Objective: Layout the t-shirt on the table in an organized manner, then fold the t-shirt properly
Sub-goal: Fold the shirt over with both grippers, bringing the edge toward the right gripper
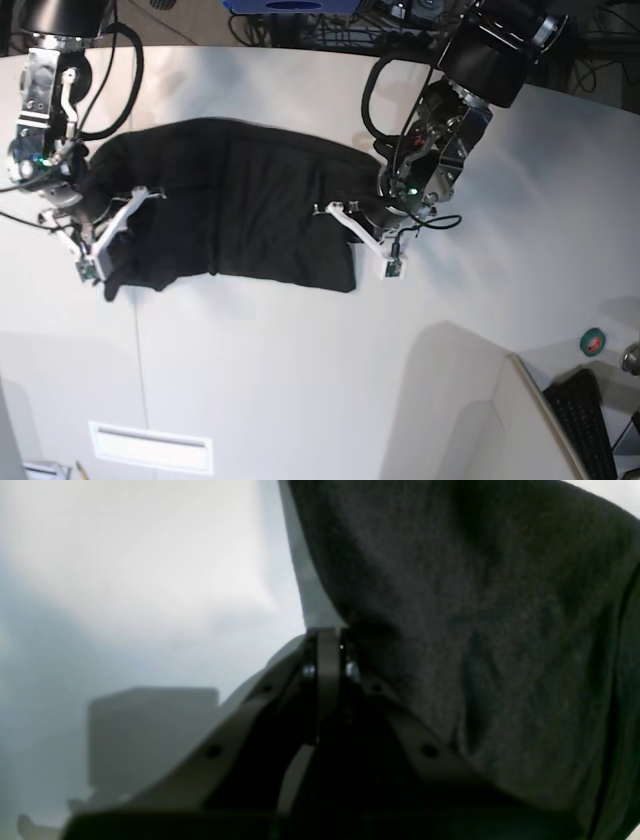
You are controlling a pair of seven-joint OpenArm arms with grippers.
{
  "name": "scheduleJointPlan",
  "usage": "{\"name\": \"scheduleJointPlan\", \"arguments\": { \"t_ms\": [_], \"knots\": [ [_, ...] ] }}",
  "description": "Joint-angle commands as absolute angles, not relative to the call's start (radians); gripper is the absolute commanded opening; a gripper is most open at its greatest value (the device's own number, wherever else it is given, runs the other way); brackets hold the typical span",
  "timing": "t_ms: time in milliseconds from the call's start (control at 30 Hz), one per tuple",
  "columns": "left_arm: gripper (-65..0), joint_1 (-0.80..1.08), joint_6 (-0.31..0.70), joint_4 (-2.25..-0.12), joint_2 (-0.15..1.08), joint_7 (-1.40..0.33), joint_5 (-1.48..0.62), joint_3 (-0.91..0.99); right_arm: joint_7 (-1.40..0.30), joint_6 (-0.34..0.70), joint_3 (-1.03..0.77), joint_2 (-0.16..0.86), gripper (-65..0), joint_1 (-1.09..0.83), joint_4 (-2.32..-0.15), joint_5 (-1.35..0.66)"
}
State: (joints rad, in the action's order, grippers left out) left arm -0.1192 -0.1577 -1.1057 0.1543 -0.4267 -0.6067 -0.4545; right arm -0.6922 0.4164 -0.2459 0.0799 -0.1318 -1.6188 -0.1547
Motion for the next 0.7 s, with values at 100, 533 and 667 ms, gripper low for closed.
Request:
{"name": "scheduleJointPlan", "arguments": {
  "t_ms": [100, 533, 667],
  "knots": [
    [-65.0, -0.116, -0.160, -1.101, 0.139, -0.495, -0.616, -0.463, -0.685, 0.418, -0.156, 0.053, -65.0, -0.127, -1.695, -0.143],
    [-65.0, -0.107, -0.160, -1.101, 0.156, -0.495, -0.611, -0.463, -0.742, 0.288, 0.127, -0.047, -65.0, -0.140, -1.774, -0.145],
    [-65.0, -0.107, -0.160, -1.101, 0.165, -0.495, -0.611, -0.464, -0.740, 0.217, 0.213, -0.047, -65.0, -0.107, -1.719, -0.150]
  ]
}}
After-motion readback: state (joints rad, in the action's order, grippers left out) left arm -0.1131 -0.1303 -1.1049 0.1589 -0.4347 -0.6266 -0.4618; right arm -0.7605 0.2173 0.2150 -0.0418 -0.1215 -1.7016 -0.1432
